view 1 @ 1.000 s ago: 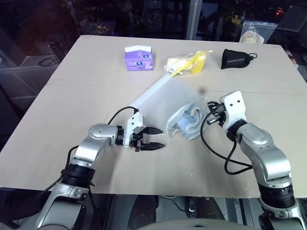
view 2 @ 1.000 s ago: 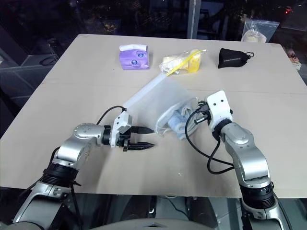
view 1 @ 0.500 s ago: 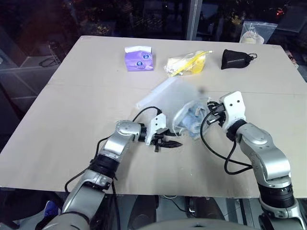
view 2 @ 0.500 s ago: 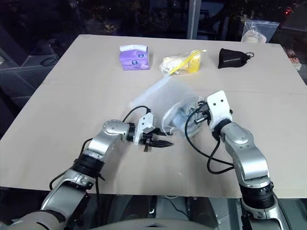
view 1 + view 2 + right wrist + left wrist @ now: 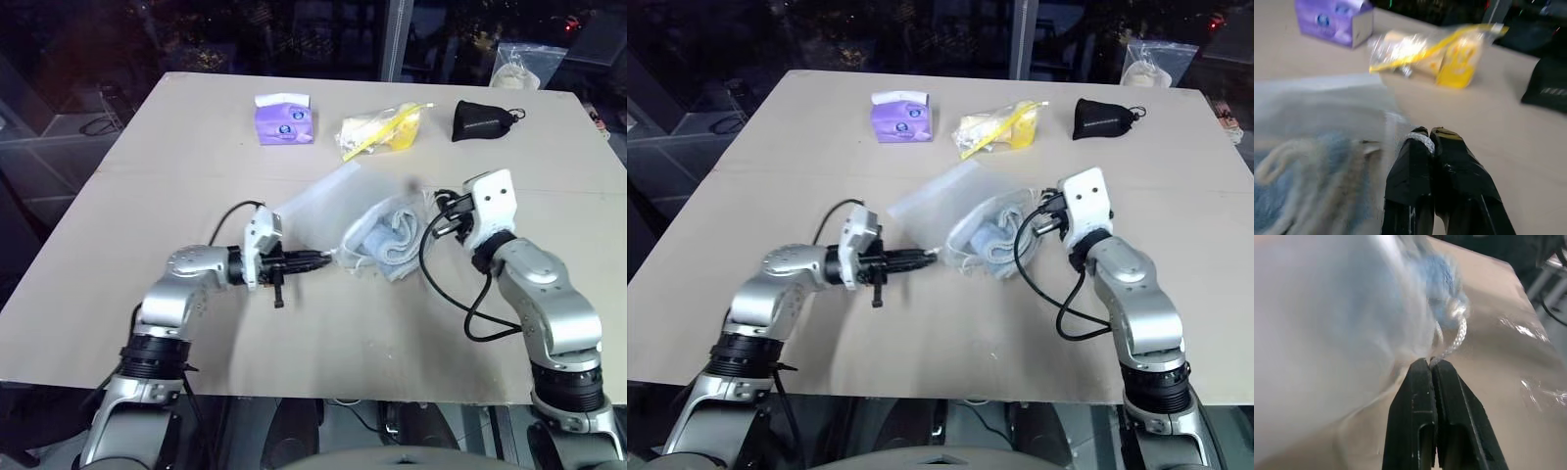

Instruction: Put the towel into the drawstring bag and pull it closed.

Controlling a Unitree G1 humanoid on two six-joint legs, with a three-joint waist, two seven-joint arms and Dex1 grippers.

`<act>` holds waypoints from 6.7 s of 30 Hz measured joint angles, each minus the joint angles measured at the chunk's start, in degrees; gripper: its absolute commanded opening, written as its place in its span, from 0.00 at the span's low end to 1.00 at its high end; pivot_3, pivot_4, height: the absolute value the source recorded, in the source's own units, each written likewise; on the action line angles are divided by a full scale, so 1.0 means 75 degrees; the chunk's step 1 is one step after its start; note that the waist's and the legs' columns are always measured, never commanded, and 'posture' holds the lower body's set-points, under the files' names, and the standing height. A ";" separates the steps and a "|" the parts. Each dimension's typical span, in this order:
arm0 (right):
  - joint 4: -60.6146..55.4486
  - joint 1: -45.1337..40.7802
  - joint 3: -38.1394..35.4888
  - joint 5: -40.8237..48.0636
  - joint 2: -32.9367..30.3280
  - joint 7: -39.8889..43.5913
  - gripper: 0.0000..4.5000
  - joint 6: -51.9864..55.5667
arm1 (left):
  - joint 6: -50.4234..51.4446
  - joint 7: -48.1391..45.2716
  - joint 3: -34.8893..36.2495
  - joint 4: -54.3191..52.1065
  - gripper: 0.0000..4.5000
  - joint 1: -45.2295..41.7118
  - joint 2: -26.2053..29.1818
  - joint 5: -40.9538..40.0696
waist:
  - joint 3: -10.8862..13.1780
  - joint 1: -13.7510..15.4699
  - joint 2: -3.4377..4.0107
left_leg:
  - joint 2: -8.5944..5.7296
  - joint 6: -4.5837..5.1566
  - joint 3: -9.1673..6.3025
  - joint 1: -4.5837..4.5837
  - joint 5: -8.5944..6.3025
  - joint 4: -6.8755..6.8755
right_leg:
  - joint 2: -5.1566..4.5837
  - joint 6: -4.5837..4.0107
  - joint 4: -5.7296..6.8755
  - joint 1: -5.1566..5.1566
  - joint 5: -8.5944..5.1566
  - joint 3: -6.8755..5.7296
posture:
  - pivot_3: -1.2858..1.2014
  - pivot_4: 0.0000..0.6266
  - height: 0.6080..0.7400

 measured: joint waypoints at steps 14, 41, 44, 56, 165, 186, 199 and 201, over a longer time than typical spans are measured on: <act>0.0838 -0.2849 -0.1078 -0.0008 -0.2151 0.0315 0.00 -0.0216 | -0.2954 0.3967 0.1184 0.4166 0.00 -0.5013 0.0029 0.1801 | 0.0003 -0.0020 -0.0002 | -0.0013 0.0001 -0.0004 -0.0011 0.0000 -0.0025 | 0.0000 0.0008 -0.0025 -0.0002 -0.0002 0.0002 | 0.52 0.24 1.00; 0.1108 -0.2162 -0.1463 0.0352 -0.3016 0.0481 0.00 -0.0130 | -0.4223 0.4150 0.0549 0.7162 0.00 -0.5582 0.0104 0.2986 | 0.0022 -0.0026 0.0006 | -0.0044 0.0025 0.0046 -0.0148 -0.0009 0.0048 | -0.0044 0.0086 0.0000 -0.0101 0.0012 0.0025 | 0.52 0.24 1.00; 0.0888 -0.2857 -0.1621 0.0679 -0.2868 0.0398 0.00 0.0119 | -0.4178 0.4122 0.0545 0.7160 0.00 -0.5919 0.0107 0.2975 | 0.0015 -0.0035 0.0006 | -0.0046 0.0024 0.0045 -0.0148 -0.0009 0.0068 | -0.0041 0.0094 0.0030 -0.0112 0.0027 0.0036 | 0.52 0.24 1.00; 0.0635 -0.3364 -0.1787 0.0981 -0.3592 0.0683 0.00 -0.0181 | -0.4894 0.4374 0.0612 0.7433 0.00 -0.6789 0.0375 0.3179 | 0.0039 -0.0001 0.0001 | -0.0038 0.0029 0.0040 -0.0066 -0.0012 0.0066 | -0.0038 0.0110 -0.0046 0.0010 0.0042 0.0023 | 0.52 0.24 1.00; 0.1336 -0.2160 -0.2860 0.2162 -0.3383 0.0516 0.00 -0.0934 | -0.4447 0.4809 0.1215 0.7836 0.00 -0.6681 -0.0229 0.2478 | 0.0012 0.0000 0.0027 | -0.0095 0.0071 0.0046 -0.0123 -0.0006 0.0110 | -0.0044 0.0172 -0.0031 -0.0027 0.0069 0.0127 | 0.52 0.24 1.00; 0.0418 -0.1180 -0.1606 0.2487 -0.3007 0.0976 0.00 -0.0447 | -0.3508 0.3582 0.0590 0.5757 0.00 -0.5093 -0.1163 0.2476 | 0.0007 -0.0023 0.0028 | -0.0095 0.0071 0.0045 -0.0122 -0.0006 0.0115 | -0.0042 0.0172 -0.0032 -0.0026 0.0069 0.0135 | 0.52 0.24 1.00; -0.2296 0.2786 -0.1642 0.4112 -0.3678 0.2512 0.00 0.0918 | -0.1496 0.2667 0.0674 0.2303 0.00 -0.2490 -0.0666 0.1206 | 0.0001 -0.0050 0.0030 | -0.0085 0.0071 0.0030 -0.0076 -0.0007 0.0106 | -0.0033 0.0169 -0.0024 0.0005 0.0065 0.0135 | 0.52 0.24 1.00; -0.2910 0.3665 -0.1673 0.4568 -0.3676 0.2723 0.00 0.1040 | -0.1340 0.2439 0.0883 0.2155 0.00 -0.1801 -0.0316 0.1038 | 0.0001 -0.0046 0.0030 | -0.0078 0.0072 0.0031 -0.0037 -0.0007 0.0098 | -0.0024 0.0167 -0.0020 0.0035 0.0063 0.0136 | 0.52 0.24 1.00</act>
